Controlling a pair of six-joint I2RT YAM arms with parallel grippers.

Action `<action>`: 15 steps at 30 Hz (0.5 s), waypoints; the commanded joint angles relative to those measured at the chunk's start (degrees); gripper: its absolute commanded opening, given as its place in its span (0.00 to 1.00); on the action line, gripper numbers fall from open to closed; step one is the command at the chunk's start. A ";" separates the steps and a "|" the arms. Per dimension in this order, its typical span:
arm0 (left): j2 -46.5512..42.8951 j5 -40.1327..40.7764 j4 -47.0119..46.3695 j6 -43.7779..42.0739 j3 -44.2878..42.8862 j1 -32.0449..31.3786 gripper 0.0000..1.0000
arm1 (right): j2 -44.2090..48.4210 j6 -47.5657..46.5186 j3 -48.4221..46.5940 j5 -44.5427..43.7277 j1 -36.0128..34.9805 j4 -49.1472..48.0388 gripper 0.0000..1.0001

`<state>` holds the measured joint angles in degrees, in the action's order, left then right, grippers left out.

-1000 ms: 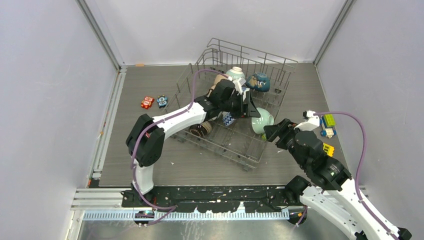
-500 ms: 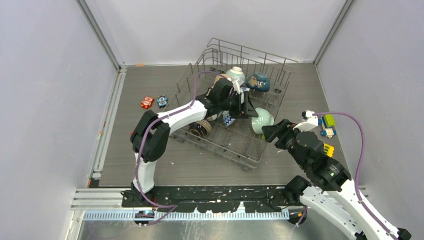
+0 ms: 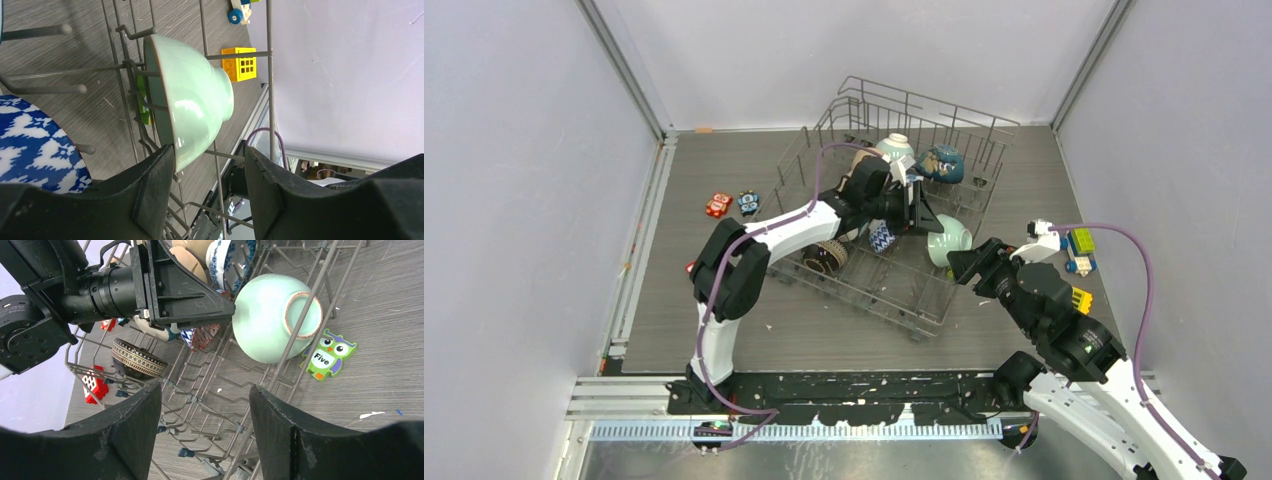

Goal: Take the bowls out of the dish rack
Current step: Pick up the bowl from the dish rack.

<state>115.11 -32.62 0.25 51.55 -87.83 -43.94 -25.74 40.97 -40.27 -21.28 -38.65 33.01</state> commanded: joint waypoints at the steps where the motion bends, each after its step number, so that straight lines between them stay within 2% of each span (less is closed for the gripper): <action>1: 0.68 -3.53 -5.97 2.17 -0.88 -0.09 0.54 | 0.71 -0.54 -0.21 0.18 -0.21 -2.26 0.69; 7: 1.27 -6.03 -11.55 5.46 0.04 -0.13 0.45 | 0.95 -0.77 -0.07 0.12 -0.21 -2.24 0.69; 15: 1.79 -7.30 -12.51 6.16 -0.15 -0.57 0.44 | 1.02 -0.80 0.33 0.01 -0.27 -2.10 0.69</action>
<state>116.81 -36.91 -7.40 56.62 -87.68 -43.86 -25.36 40.82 -40.16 -21.28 -38.65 32.99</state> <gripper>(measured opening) 0.446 0.690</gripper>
